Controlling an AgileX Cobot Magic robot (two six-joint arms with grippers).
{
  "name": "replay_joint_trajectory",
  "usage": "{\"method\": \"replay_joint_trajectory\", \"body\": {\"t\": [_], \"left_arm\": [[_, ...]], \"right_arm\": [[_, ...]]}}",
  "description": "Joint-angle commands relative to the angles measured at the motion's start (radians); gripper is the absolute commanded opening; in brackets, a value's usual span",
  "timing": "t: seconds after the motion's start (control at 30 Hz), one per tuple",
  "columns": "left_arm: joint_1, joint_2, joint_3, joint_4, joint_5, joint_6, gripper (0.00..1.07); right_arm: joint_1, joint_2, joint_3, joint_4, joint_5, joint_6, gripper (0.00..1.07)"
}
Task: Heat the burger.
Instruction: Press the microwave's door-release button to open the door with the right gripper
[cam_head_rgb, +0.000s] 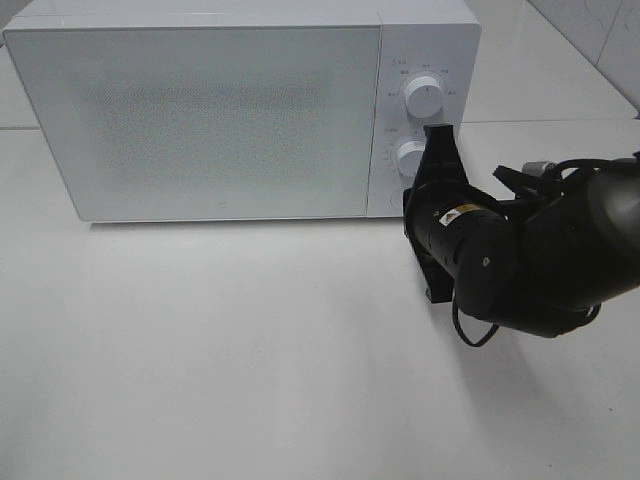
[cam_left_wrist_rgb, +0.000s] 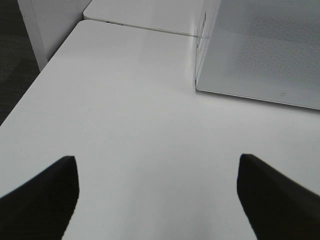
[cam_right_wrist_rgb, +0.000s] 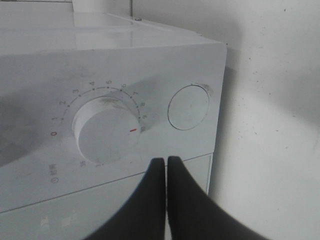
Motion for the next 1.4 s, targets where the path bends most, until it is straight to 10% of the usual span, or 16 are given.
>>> {"method": "replay_joint_trajectory", "body": {"t": [0.03,1.4], "left_arm": [[0.003,-0.017,0.003,-0.003,-0.005,-0.005,0.82],[0.003,-0.017,0.003,-0.003,-0.005,-0.005,0.82]], "right_arm": [[-0.027,0.036,-0.038,-0.027,0.017,0.007,0.0],[-0.1,0.195,-0.175,-0.057,0.059,0.106,0.0]]}}
